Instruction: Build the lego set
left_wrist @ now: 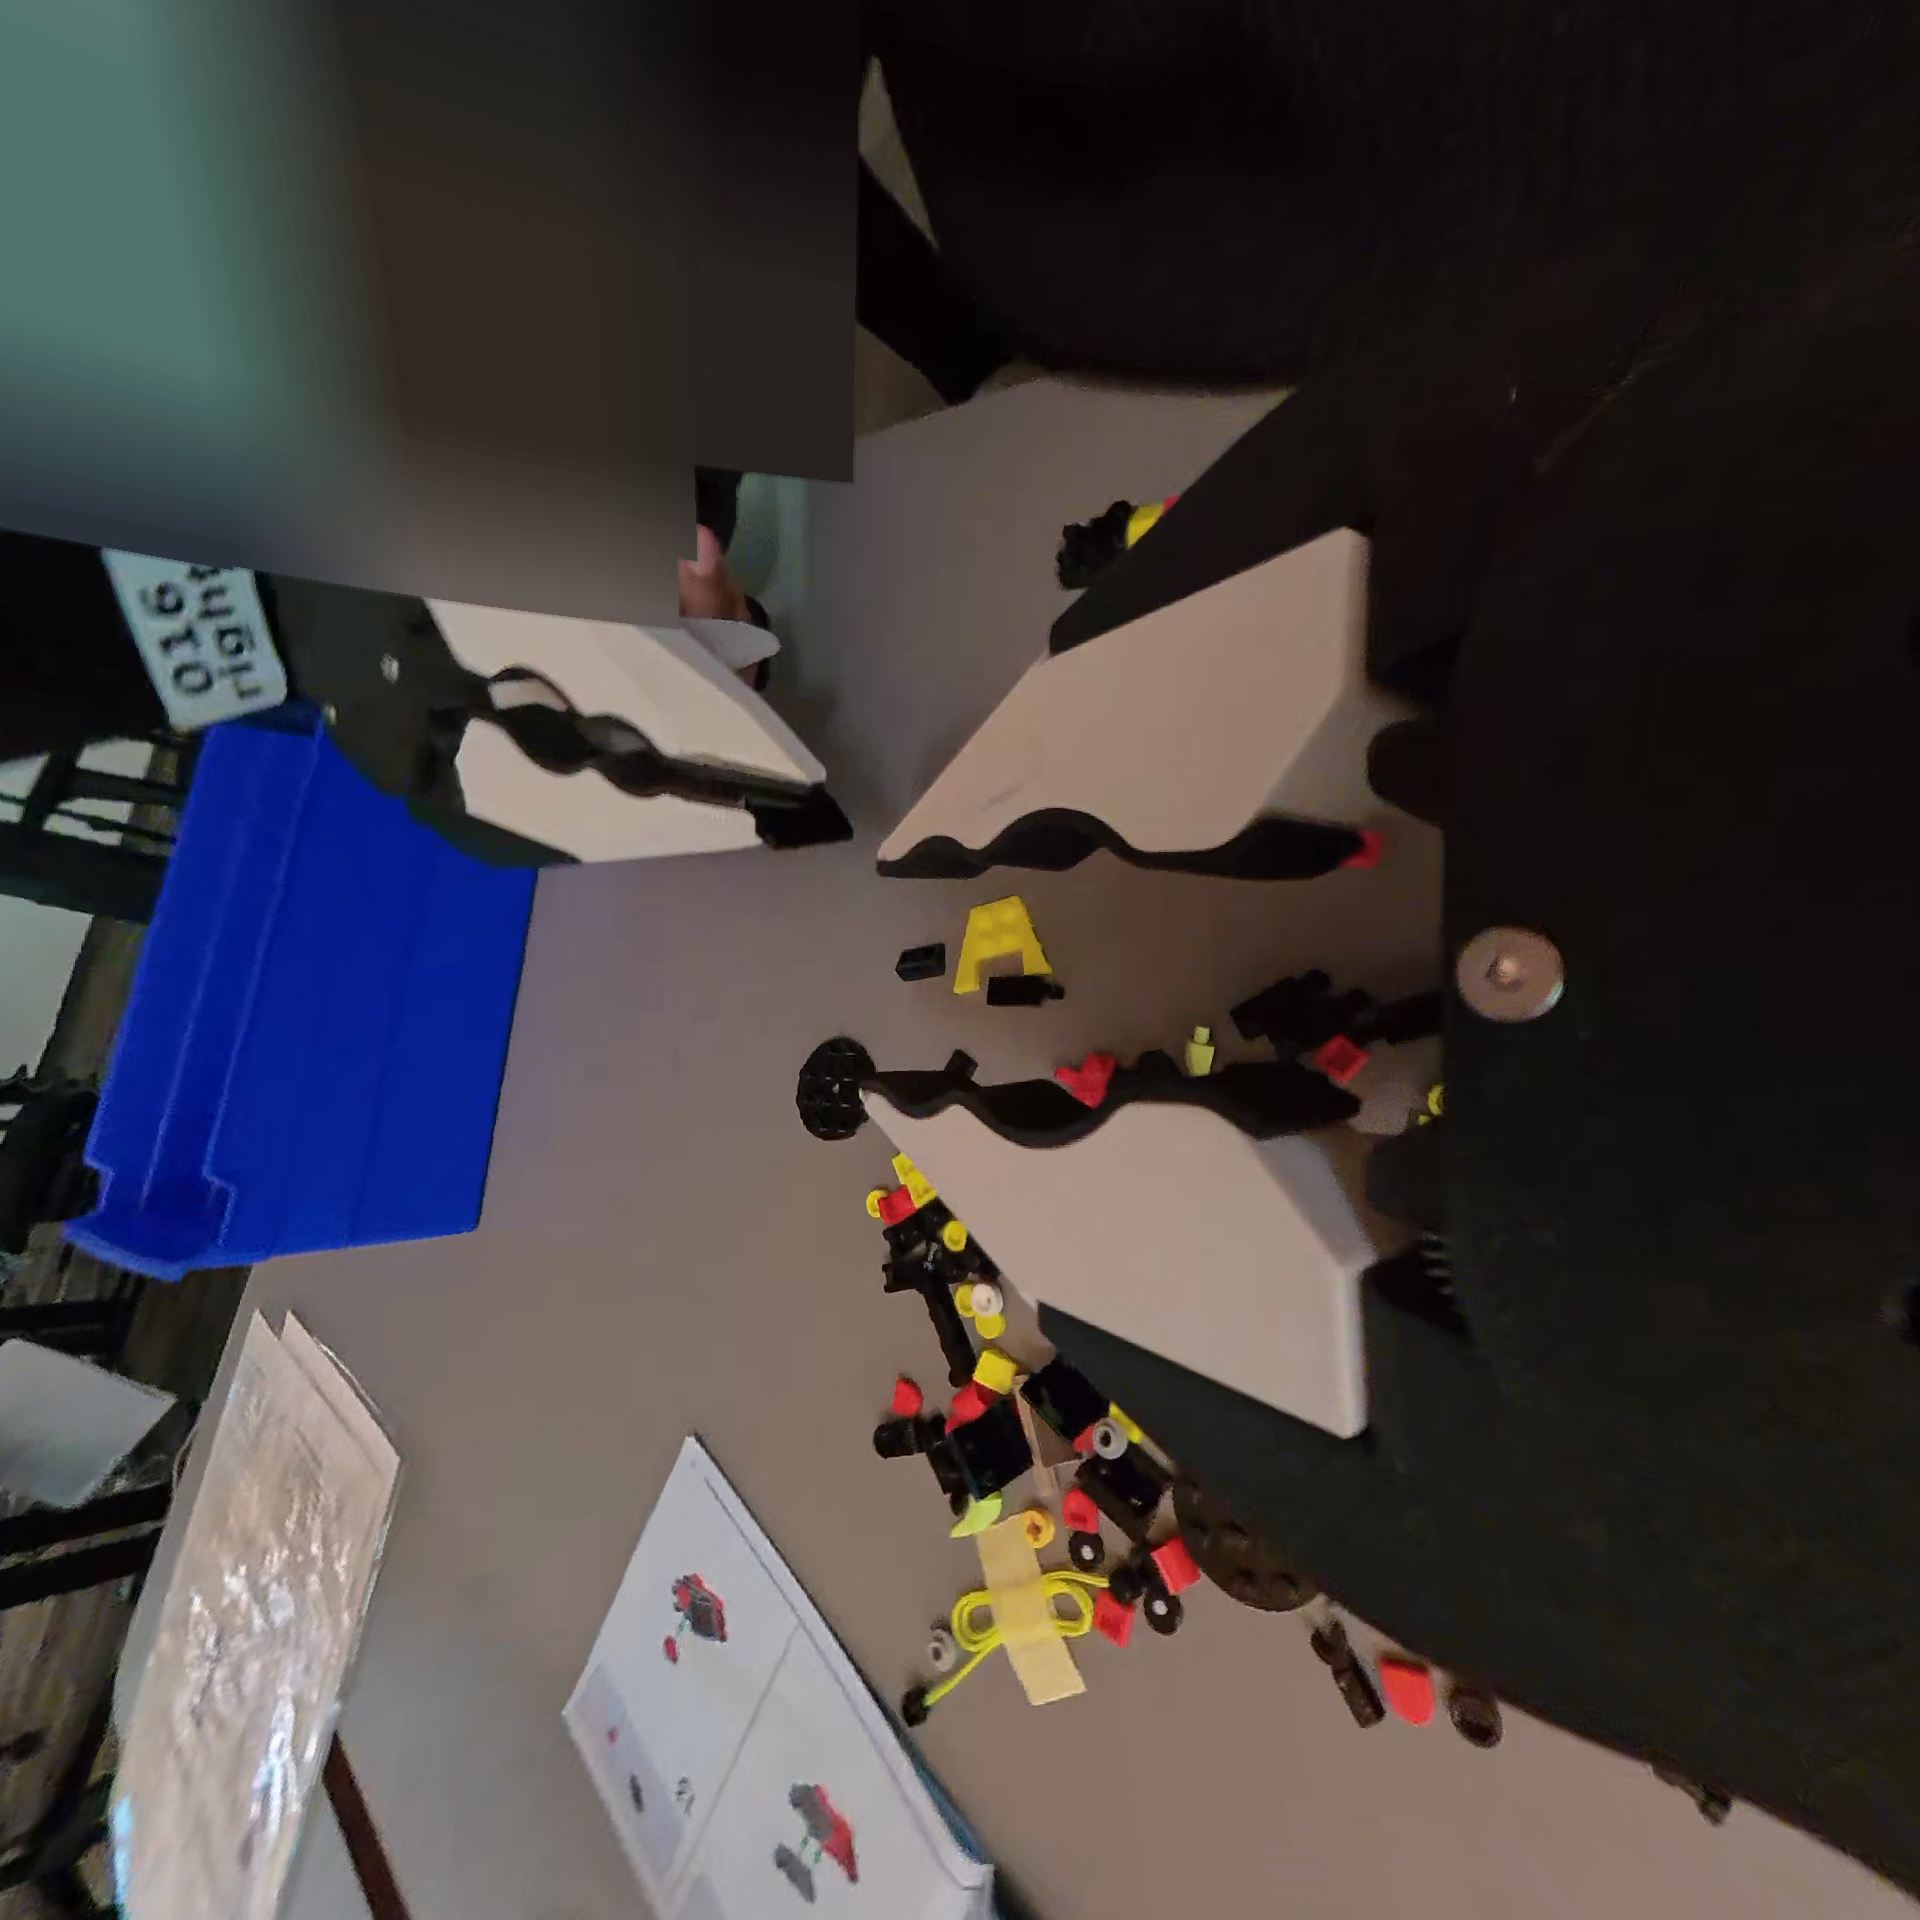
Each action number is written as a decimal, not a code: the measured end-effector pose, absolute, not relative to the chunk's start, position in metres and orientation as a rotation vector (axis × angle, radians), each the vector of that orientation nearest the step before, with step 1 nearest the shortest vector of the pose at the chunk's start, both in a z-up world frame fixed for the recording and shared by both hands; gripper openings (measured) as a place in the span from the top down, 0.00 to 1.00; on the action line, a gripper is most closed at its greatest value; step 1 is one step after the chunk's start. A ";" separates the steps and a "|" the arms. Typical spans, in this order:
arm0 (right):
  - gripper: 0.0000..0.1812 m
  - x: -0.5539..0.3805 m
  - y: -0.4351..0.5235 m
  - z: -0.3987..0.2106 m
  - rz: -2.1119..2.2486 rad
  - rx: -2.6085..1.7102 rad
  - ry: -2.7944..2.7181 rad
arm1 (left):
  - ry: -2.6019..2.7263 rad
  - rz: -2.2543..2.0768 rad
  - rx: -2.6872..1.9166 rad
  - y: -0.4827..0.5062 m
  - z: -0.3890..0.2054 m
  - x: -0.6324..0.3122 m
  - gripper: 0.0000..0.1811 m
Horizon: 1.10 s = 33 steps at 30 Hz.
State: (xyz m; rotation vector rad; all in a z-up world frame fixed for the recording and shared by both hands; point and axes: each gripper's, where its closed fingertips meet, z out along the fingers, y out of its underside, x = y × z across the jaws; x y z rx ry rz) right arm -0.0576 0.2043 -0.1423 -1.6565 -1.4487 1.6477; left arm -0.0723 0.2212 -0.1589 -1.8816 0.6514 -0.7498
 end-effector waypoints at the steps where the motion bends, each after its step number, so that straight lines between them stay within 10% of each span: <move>1: 0.99 -0.058 0.204 -0.143 1.684 -1.694 -1.431 | 0.676 -0.732 -1.873 0.220 -0.159 -0.070 0.80; 33: 0.99 -0.046 0.182 -0.170 2.390 -2.308 -1.127 | 1.029 -0.647 -1.858 0.186 -0.174 -0.036 0.92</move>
